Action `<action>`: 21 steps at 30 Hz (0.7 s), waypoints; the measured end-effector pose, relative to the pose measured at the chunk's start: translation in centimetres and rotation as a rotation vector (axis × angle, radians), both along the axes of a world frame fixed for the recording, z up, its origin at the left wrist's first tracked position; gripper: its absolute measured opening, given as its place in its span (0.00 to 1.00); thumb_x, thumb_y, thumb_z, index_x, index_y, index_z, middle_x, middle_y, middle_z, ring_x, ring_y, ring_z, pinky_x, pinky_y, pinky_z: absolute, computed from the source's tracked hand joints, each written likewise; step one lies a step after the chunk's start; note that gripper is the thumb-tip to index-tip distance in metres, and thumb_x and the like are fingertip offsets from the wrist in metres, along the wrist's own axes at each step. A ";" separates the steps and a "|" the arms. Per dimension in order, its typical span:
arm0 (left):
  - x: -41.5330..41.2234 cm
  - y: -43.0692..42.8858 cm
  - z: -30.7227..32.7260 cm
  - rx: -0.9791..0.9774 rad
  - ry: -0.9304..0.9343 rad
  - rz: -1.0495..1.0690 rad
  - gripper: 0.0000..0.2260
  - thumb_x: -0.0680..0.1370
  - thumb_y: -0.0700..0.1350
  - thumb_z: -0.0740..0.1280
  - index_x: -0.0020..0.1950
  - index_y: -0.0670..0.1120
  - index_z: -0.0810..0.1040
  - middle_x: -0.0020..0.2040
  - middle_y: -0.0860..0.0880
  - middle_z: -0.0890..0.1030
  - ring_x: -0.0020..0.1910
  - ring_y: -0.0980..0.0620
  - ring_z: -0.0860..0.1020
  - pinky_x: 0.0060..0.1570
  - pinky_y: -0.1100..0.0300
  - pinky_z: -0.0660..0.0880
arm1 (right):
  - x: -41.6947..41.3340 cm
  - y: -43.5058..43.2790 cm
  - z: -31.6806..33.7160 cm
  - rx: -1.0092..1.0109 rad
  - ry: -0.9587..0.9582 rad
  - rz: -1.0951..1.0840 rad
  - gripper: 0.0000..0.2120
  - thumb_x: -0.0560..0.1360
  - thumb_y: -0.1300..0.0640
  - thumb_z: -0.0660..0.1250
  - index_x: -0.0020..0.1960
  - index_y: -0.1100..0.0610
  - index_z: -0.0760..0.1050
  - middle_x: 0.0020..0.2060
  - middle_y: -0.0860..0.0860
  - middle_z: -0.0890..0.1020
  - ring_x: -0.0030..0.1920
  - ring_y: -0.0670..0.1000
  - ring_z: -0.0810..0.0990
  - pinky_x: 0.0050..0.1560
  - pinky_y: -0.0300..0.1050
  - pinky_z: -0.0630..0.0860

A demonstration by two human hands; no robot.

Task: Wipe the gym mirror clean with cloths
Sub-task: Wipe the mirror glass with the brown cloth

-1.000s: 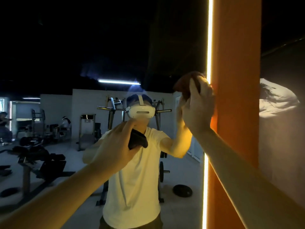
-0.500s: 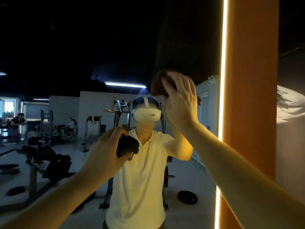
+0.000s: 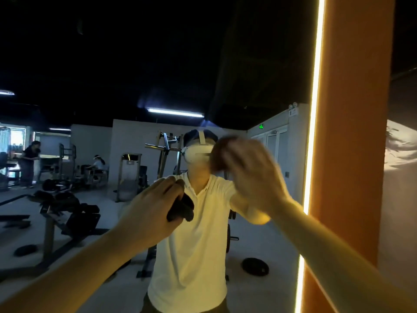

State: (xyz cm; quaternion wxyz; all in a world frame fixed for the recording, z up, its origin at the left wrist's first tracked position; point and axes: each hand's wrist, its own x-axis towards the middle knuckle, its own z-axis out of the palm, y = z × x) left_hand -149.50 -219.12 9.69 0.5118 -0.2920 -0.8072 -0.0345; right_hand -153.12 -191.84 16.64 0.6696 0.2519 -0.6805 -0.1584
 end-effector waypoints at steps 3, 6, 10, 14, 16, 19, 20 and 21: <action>0.1 0.3 -0.3 0.028 0.010 0.007 0.25 0.65 0.49 0.80 0.56 0.47 0.72 0.55 0.45 0.80 0.51 0.43 0.82 0.49 0.52 0.80 | 0.0 0.1 2.8 -0.485 0.031 0.144 0.22 0.78 0.61 0.63 0.72 0.59 0.74 0.73 0.60 0.71 0.75 0.60 0.64 0.77 0.62 0.62; 0.2 1.2 -1.5 0.104 0.011 -0.018 0.22 0.68 0.49 0.76 0.57 0.46 0.73 0.52 0.46 0.81 0.49 0.44 0.82 0.43 0.50 0.82 | -0.7 -2.5 -2.4 -0.605 0.037 0.253 0.23 0.79 0.62 0.65 0.74 0.59 0.73 0.75 0.59 0.68 0.78 0.61 0.63 0.78 0.64 0.59; 0.4 3.0 -3.6 0.090 0.012 -0.030 0.28 0.63 0.46 0.83 0.59 0.43 0.77 0.52 0.46 0.82 0.49 0.46 0.82 0.48 0.59 0.72 | 0.3 -0.4 -16.2 -0.368 -0.121 0.187 0.28 0.74 0.63 0.74 0.73 0.57 0.73 0.76 0.56 0.67 0.80 0.58 0.59 0.77 0.65 0.62; 0.0 3.6 -5.8 0.096 -0.092 -0.085 0.27 0.67 0.46 0.82 0.62 0.45 0.75 0.54 0.45 0.81 0.54 0.44 0.80 0.54 0.48 0.80 | 2.6 5.3 -21.1 -0.045 -0.218 -0.025 0.24 0.81 0.57 0.65 0.76 0.55 0.67 0.75 0.57 0.67 0.79 0.59 0.62 0.78 0.62 0.61; 0.1 4.0 -7.1 0.092 -0.155 -0.090 0.28 0.68 0.46 0.80 0.63 0.46 0.72 0.57 0.44 0.81 0.58 0.41 0.80 0.56 0.42 0.81 | 2.5 6.9 -16.9 -0.126 -0.195 -0.054 0.22 0.82 0.57 0.61 0.75 0.58 0.67 0.74 0.60 0.67 0.75 0.63 0.65 0.73 0.66 0.68; 0.6 4.8 -8.9 0.084 -0.150 -0.078 0.27 0.67 0.44 0.81 0.61 0.44 0.74 0.57 0.42 0.82 0.58 0.39 0.82 0.57 0.41 0.81 | 2.1 7.6 -9.7 -0.583 -0.188 -0.029 0.24 0.81 0.56 0.56 0.76 0.60 0.67 0.74 0.63 0.68 0.74 0.65 0.64 0.71 0.67 0.68; 0.9 5.0 -9.4 0.084 -0.132 -0.077 0.26 0.67 0.44 0.82 0.60 0.43 0.75 0.56 0.41 0.83 0.58 0.39 0.82 0.57 0.41 0.81 | 1.9 7.2 -9.2 -0.672 -0.174 -0.001 0.24 0.83 0.54 0.54 0.77 0.60 0.68 0.75 0.62 0.68 0.76 0.65 0.64 0.74 0.66 0.66; 1.1 5.2 -9.9 0.090 -0.117 -0.080 0.25 0.67 0.43 0.82 0.59 0.42 0.77 0.55 0.41 0.83 0.57 0.39 0.82 0.57 0.42 0.81 | 1.7 6.3 -10.0 -0.708 -0.163 0.025 0.24 0.84 0.53 0.52 0.76 0.60 0.69 0.75 0.62 0.68 0.77 0.64 0.63 0.76 0.64 0.63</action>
